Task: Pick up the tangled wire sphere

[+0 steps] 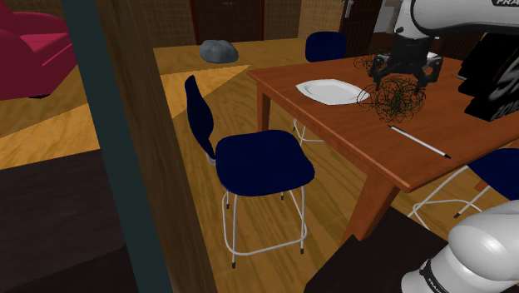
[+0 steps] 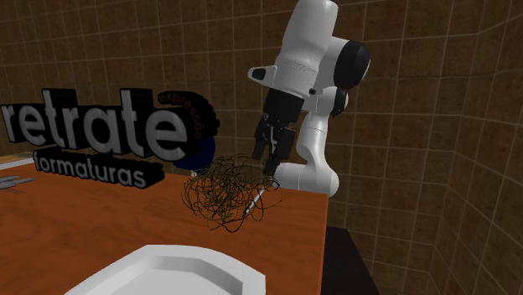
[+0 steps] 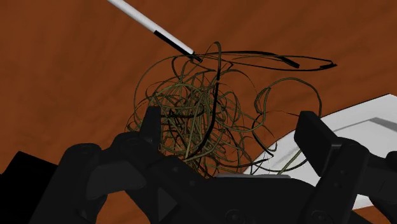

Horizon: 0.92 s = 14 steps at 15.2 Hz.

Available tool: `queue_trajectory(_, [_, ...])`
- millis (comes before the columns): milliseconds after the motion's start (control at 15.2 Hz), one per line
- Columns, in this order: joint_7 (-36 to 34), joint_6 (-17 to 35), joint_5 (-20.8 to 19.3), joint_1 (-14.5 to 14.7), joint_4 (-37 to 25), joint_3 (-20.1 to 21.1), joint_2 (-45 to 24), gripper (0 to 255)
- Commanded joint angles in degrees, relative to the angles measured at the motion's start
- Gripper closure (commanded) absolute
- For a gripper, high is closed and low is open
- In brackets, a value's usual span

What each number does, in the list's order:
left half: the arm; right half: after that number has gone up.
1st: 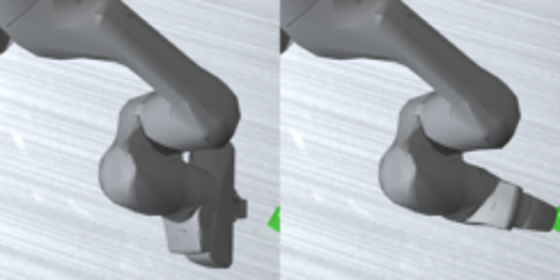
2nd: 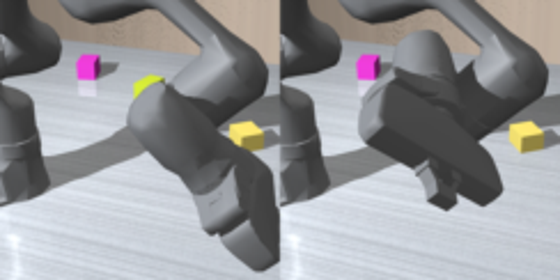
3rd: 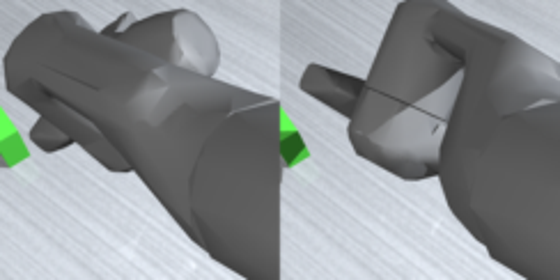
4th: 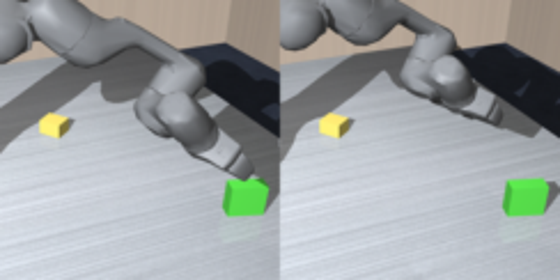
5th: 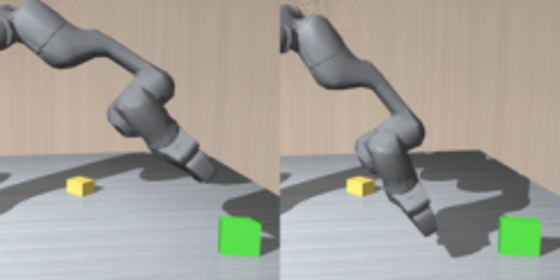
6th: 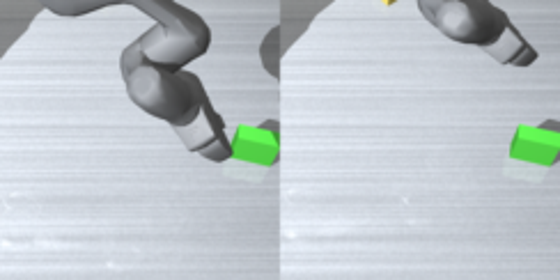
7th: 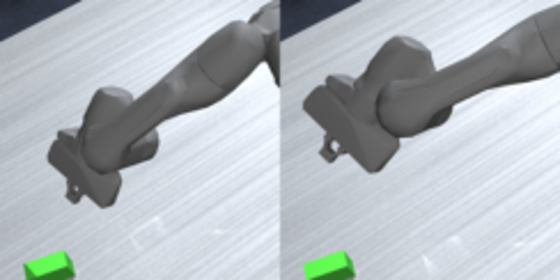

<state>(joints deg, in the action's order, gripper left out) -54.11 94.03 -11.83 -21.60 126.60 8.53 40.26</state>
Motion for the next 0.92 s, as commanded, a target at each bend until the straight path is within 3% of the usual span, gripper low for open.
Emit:
queue_trajectory(0, [-0.1, 0.3, 0.0, 0.0, 0.3, 0.0, 0.0, 255])
queue_trajectory(594, [-0.1, 0.3, 0.0, 0.0, 0.4, 0.0, 0.0, 255])
queue_trajectory(858, [0.6, -2.4, -0.1, -0.2, -3.5, 0.0, -1.0, 255])
